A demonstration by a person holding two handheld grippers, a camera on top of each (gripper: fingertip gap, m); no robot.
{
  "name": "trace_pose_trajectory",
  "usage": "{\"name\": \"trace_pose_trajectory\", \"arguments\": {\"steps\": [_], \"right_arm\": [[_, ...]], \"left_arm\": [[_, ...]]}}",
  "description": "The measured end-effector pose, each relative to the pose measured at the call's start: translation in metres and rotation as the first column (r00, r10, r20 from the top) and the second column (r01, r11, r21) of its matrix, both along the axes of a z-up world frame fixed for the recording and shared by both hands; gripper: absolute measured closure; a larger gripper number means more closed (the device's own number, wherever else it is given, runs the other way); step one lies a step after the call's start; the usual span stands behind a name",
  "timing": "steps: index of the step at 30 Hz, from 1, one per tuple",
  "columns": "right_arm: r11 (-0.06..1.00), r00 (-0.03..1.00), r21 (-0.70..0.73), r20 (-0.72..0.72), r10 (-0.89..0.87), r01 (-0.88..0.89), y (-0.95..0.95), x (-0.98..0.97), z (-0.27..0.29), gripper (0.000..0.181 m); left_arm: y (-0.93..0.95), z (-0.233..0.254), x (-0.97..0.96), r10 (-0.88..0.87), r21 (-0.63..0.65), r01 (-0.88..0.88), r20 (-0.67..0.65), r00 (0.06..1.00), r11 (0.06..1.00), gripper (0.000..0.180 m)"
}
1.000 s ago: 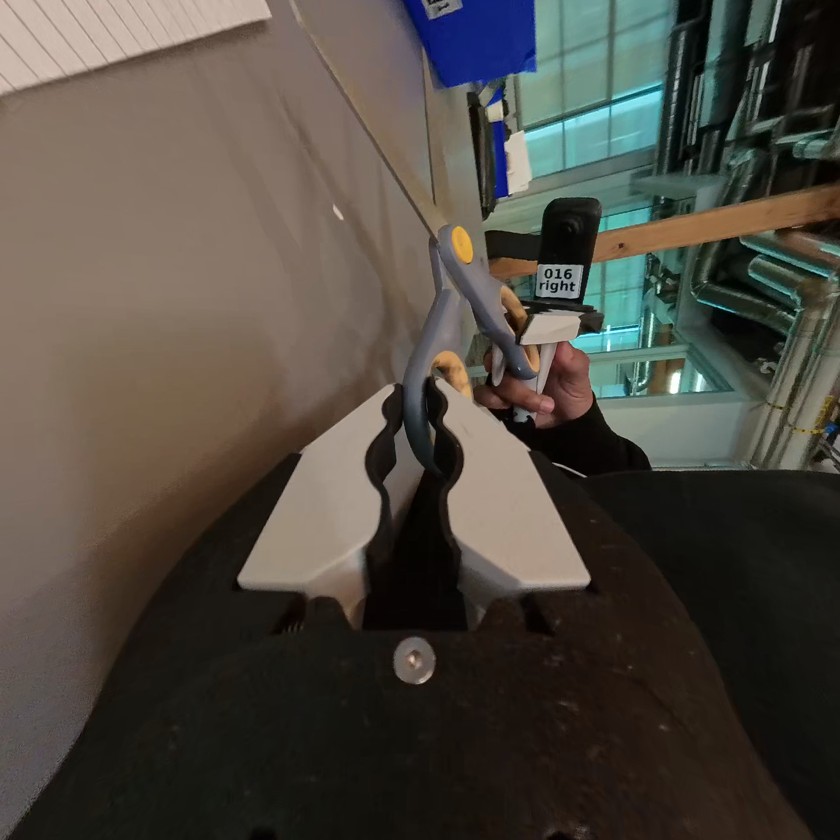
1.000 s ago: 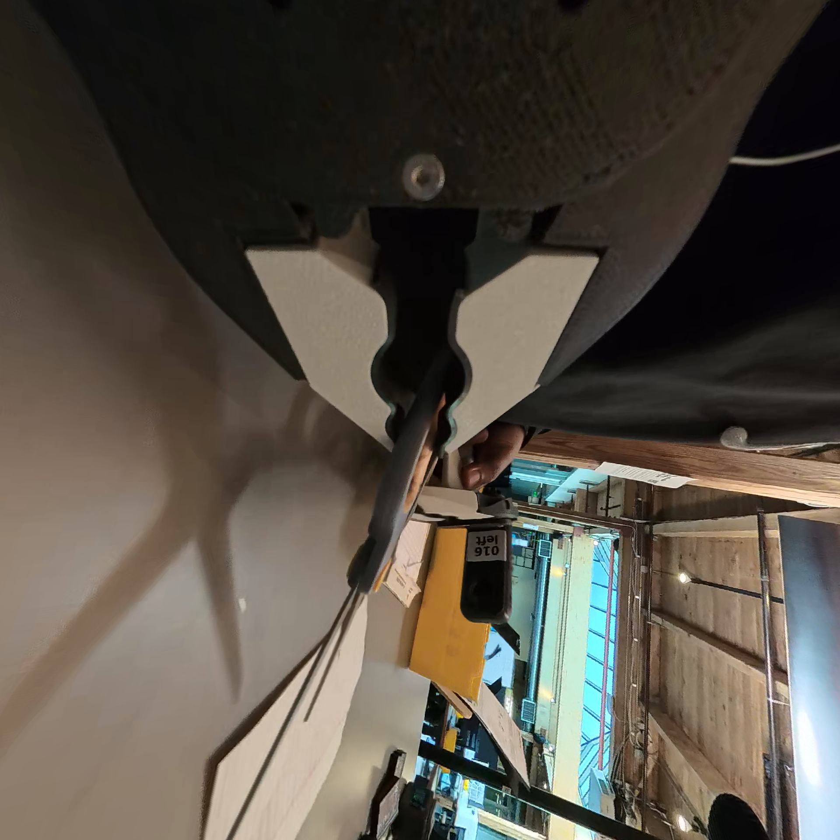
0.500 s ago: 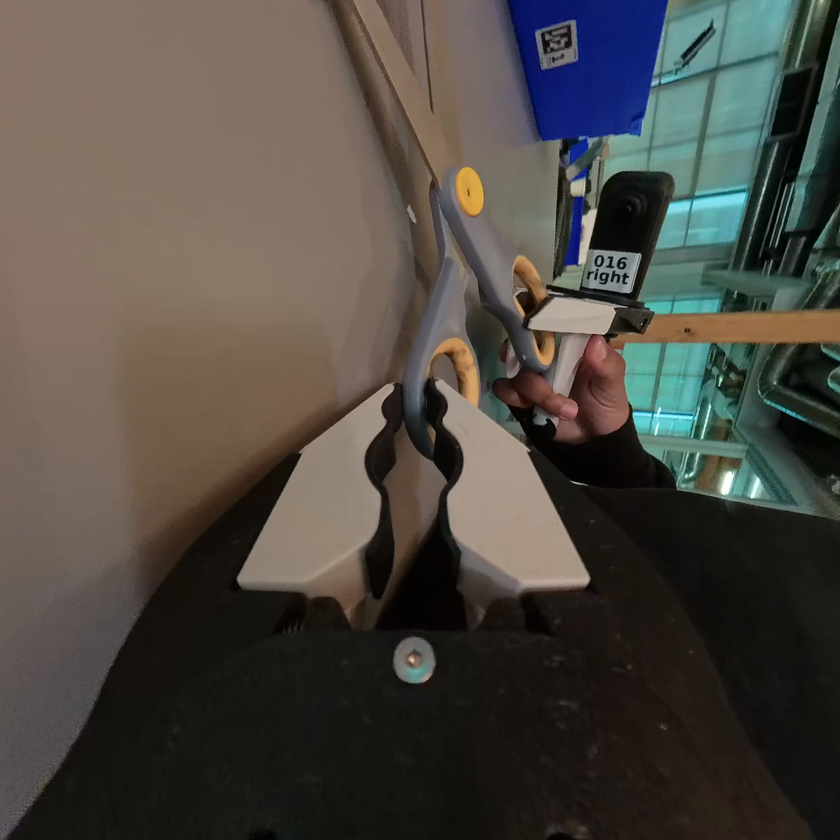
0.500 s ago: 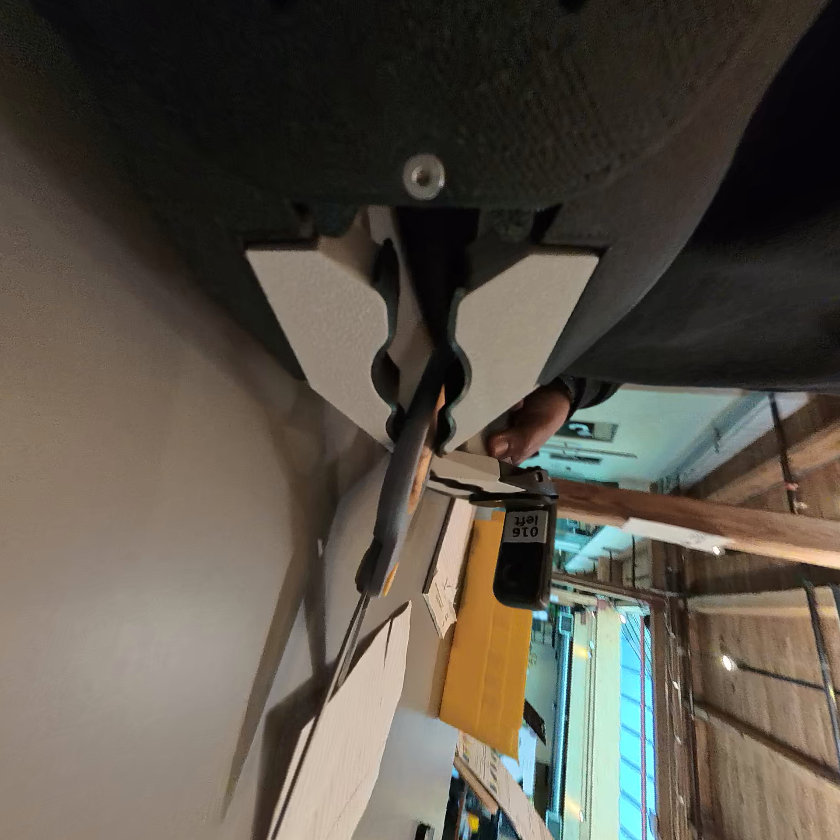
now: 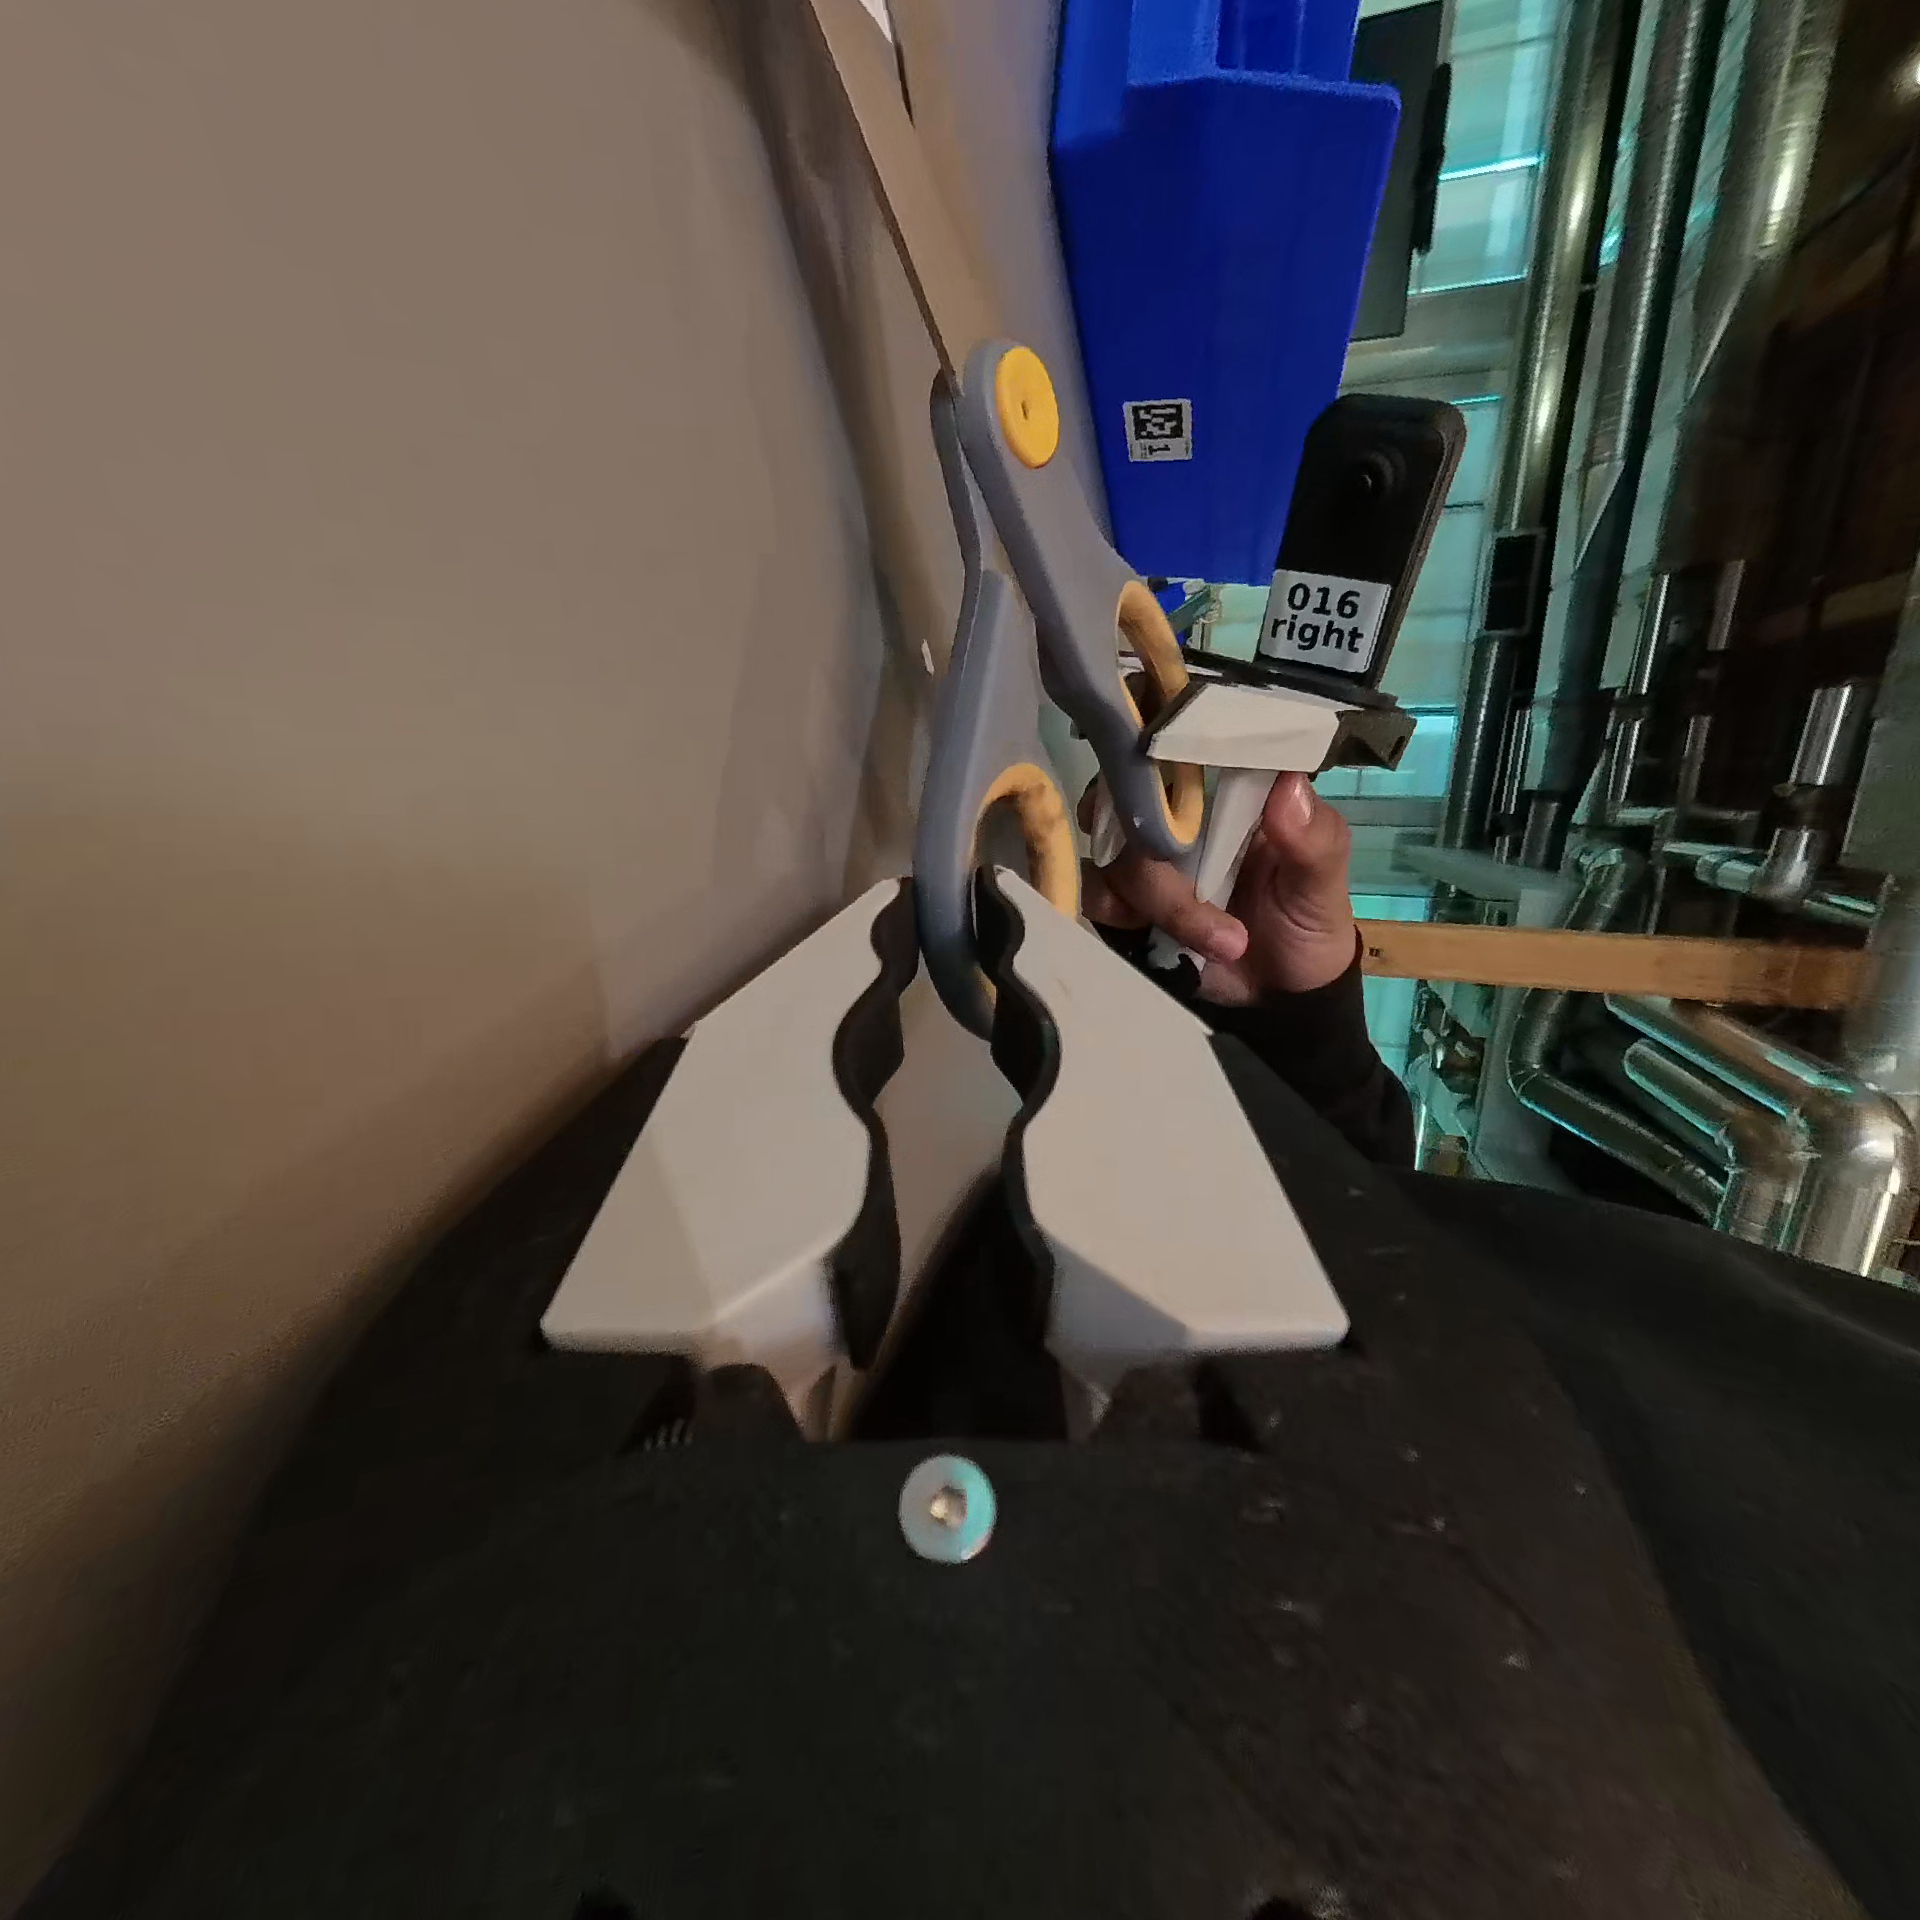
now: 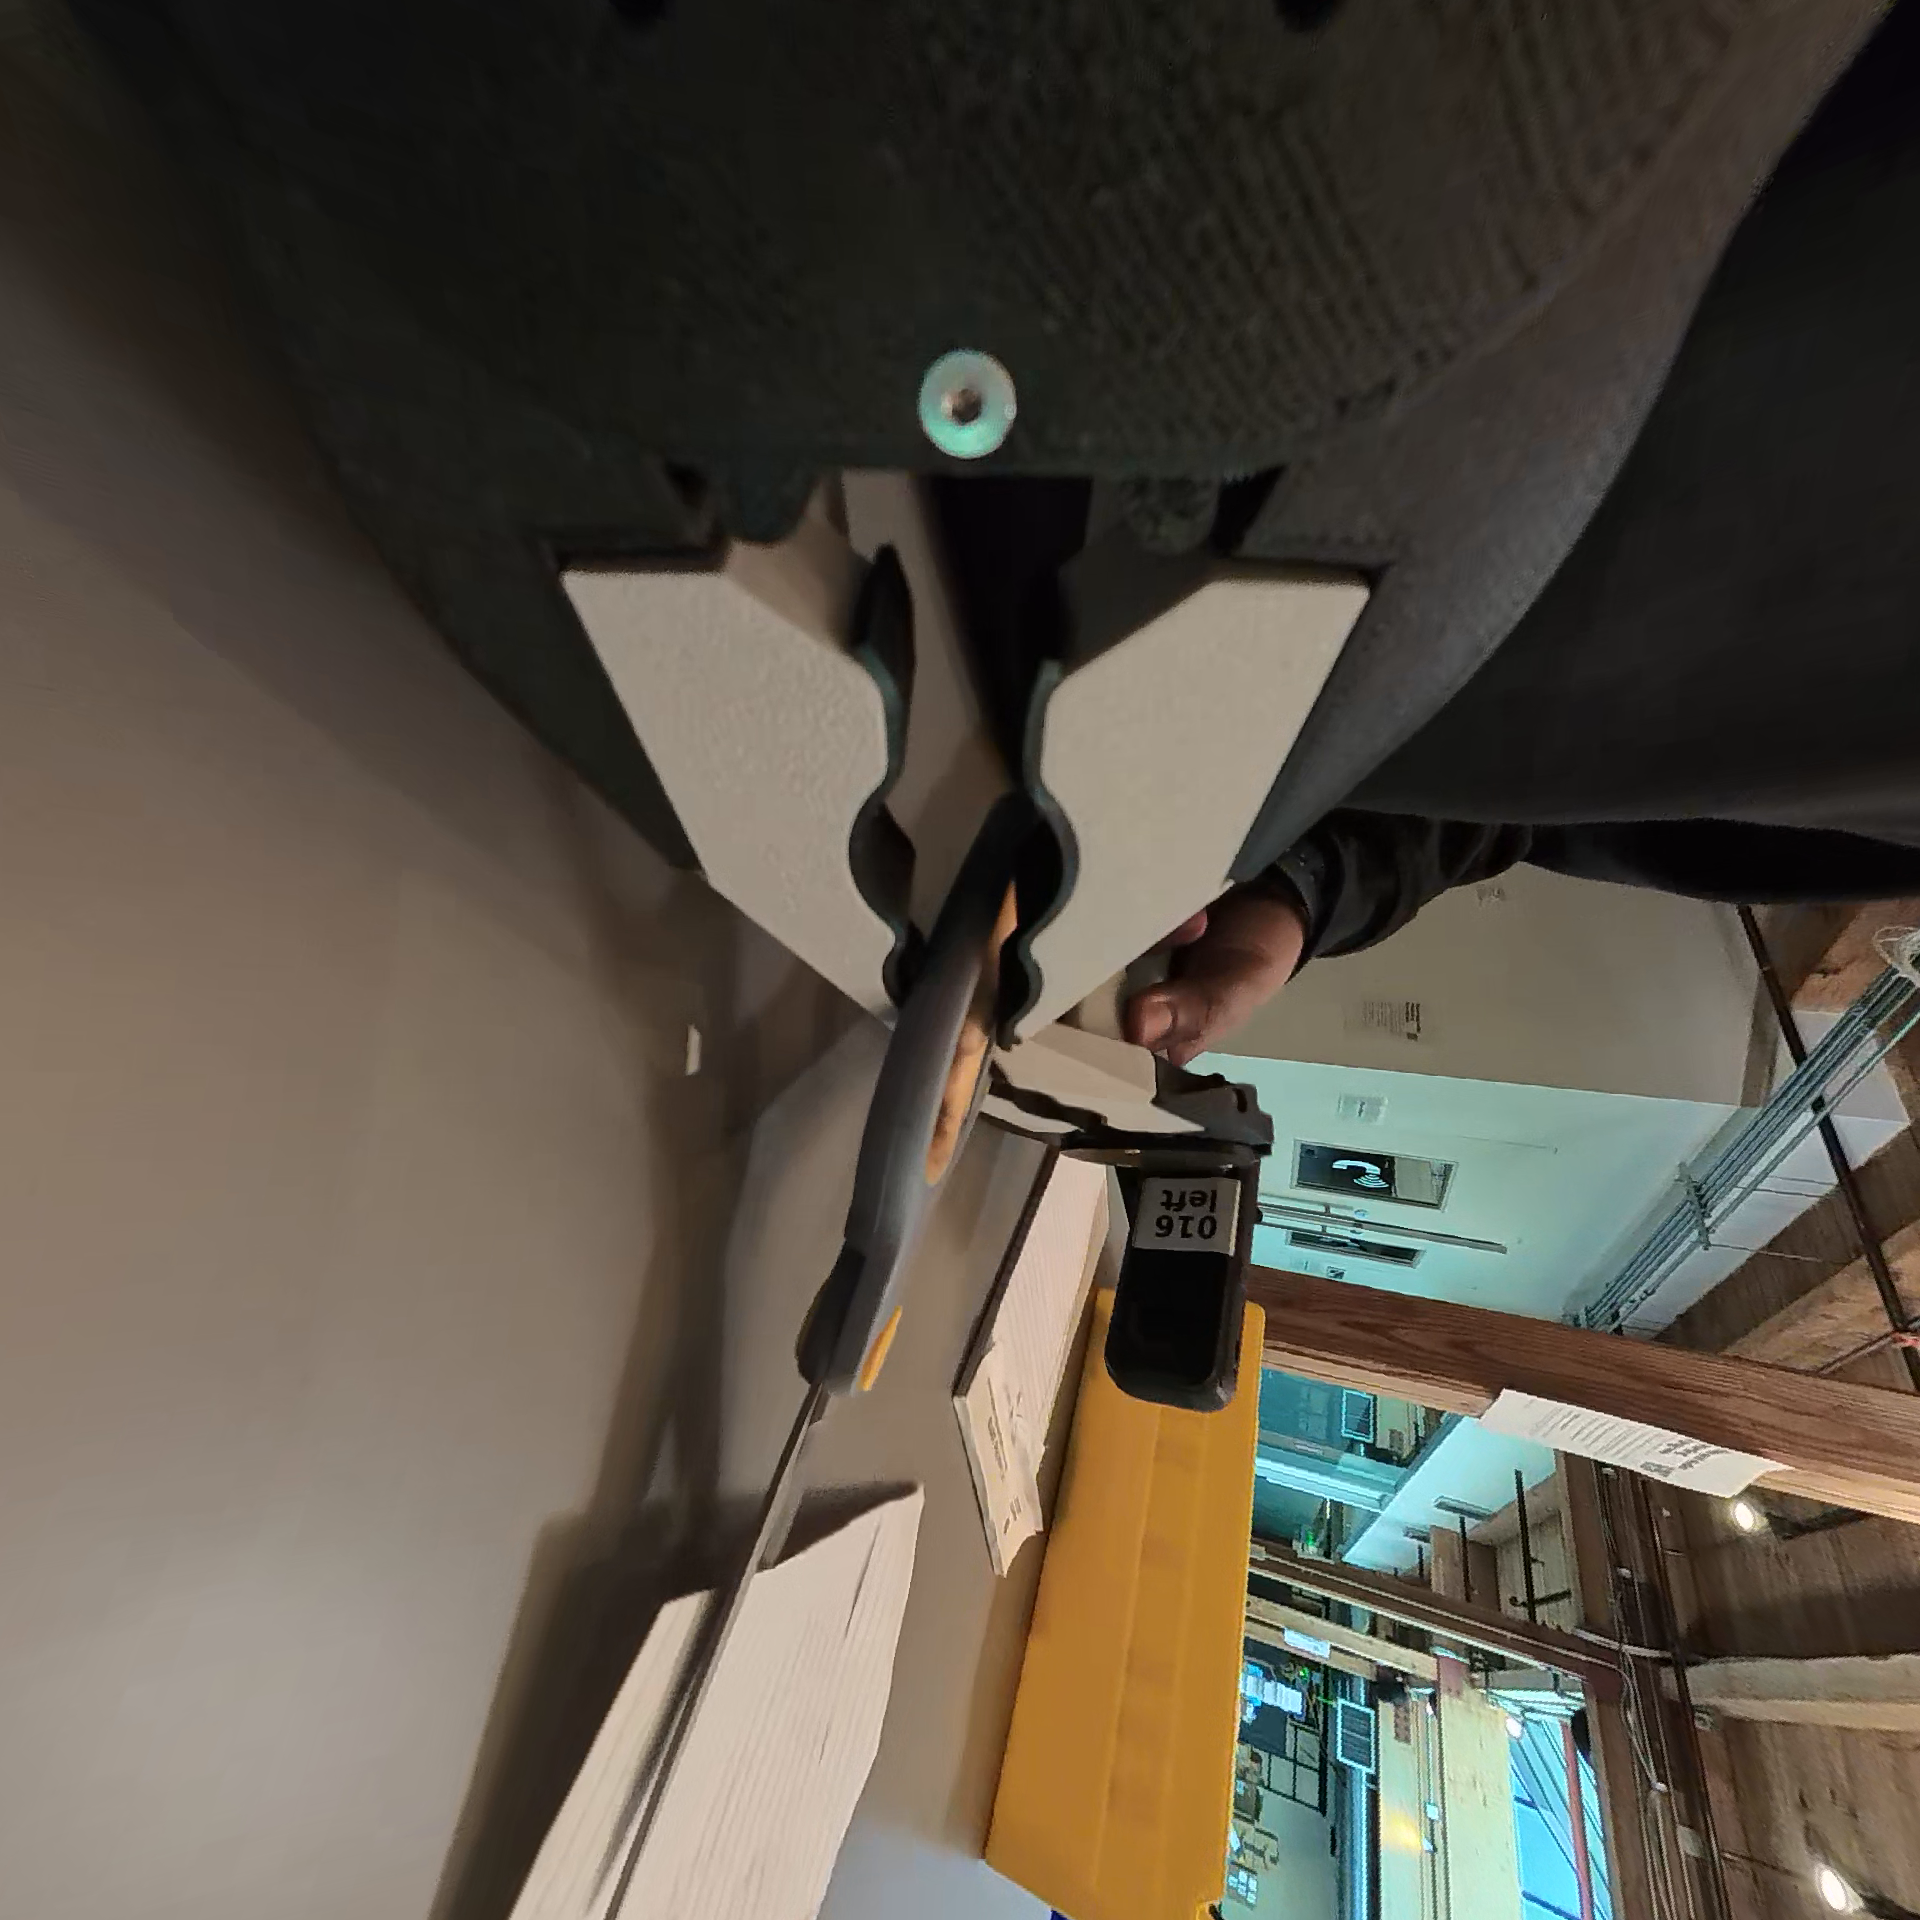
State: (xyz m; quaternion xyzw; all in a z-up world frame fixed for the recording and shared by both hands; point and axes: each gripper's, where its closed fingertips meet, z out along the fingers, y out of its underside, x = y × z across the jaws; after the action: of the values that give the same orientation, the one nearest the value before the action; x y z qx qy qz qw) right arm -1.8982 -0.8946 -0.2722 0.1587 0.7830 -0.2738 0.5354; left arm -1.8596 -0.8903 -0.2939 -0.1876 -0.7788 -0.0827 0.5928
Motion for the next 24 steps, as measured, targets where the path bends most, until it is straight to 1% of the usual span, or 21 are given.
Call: {"name": "trace_pose_trajectory", "arguments": {"steps": [2,7,12,17,21,24], "right_arm": [[1.000,1.000,0.012,0.004,-0.013,0.013,-0.002,0.004,-0.002,0.169],[0.998,0.996,0.025,0.067,-0.064,0.062,-0.003,0.014,-0.003,0.169],[0.997,0.992,0.039,0.099,-0.075,0.071,-0.001,0.031,-0.005,0.169],[0.996,0.992,0.052,0.096,-0.083,0.078,0.003,0.047,-0.006,0.169],[0.995,0.991,0.052,0.102,-0.086,0.081,0.007,0.056,-0.004,0.169],[0.996,0.992,0.033,0.084,-0.090,0.087,0.011,0.062,0.001,0.169]], "left_arm": [[0.000,-0.001,0.000,-0.005,-0.009,0.005,0.001,1.000,1.000,0.171],[-0.008,0.003,0.002,0.010,0.003,-0.010,-0.023,1.000,1.000,0.173],[-0.010,0.004,0.008,-0.014,-0.006,0.014,-0.024,1.000,1.000,0.173],[-0.005,0.003,0.017,-0.088,-0.038,0.087,-0.004,0.996,0.995,0.173],[0.005,0.001,0.028,-0.164,-0.010,0.164,-0.002,0.987,0.986,0.173],[0.008,0.008,0.034,-0.198,-0.005,0.198,-0.024,0.980,0.980,0.172]]}}
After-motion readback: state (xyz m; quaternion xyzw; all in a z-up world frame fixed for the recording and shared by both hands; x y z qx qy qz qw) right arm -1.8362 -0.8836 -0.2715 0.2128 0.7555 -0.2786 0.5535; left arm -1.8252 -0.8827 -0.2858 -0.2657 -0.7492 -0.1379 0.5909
